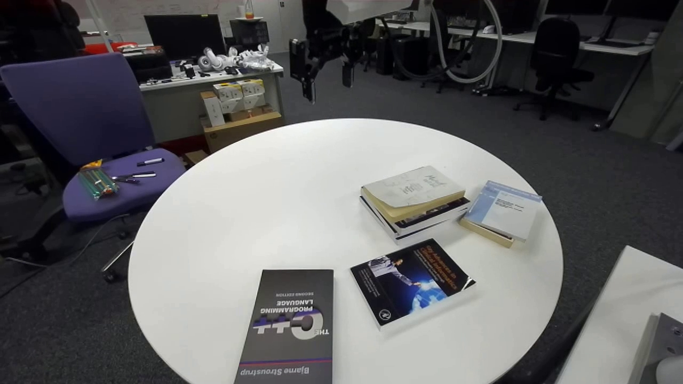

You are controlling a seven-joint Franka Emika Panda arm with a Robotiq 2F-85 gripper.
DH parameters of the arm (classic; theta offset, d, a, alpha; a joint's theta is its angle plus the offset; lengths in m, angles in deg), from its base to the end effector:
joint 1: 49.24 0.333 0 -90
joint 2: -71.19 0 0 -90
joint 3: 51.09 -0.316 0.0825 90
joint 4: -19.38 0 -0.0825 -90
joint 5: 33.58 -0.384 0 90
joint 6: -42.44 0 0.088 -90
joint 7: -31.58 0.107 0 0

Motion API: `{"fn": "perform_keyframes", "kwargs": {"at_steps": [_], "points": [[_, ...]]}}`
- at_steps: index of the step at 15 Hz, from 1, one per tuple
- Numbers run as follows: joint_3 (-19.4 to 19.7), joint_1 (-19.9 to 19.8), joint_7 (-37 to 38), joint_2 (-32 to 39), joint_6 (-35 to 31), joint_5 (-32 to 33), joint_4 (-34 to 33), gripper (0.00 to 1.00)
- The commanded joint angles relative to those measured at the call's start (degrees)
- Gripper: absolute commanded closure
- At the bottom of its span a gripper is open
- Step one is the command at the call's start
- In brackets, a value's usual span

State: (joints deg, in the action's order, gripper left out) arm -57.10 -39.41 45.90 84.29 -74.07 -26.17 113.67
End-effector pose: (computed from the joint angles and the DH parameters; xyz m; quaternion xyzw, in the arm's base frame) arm 0.6258 0.1642 0.4954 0.9950 0.0350 0.0899 0.0257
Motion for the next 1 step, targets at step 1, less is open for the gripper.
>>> {"fn": "perform_keyframes", "kwargs": {"at_steps": [1], "points": [[0.2,0.0,0.0,0.0,-0.3,-0.3,0.2,0.00]]}}
